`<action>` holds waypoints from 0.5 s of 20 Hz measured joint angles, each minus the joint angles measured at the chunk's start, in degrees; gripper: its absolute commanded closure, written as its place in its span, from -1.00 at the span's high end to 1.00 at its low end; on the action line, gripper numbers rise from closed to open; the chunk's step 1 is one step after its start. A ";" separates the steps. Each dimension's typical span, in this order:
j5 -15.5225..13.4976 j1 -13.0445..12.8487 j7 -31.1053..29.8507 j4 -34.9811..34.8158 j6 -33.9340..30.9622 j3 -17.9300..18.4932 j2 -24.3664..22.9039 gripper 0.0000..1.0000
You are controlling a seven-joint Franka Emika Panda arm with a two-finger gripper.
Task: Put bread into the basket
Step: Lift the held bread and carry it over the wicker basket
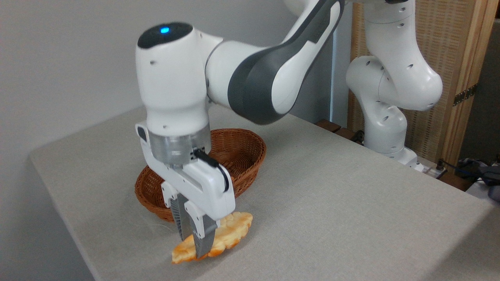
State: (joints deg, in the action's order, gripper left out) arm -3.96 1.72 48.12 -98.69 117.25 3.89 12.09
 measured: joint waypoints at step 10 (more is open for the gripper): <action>-6.77 -0.56 0.18 0.53 -5.91 -4.09 -5.85 -0.16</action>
State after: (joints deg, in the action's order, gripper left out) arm -10.73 1.16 48.30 -98.16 111.34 -0.20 6.23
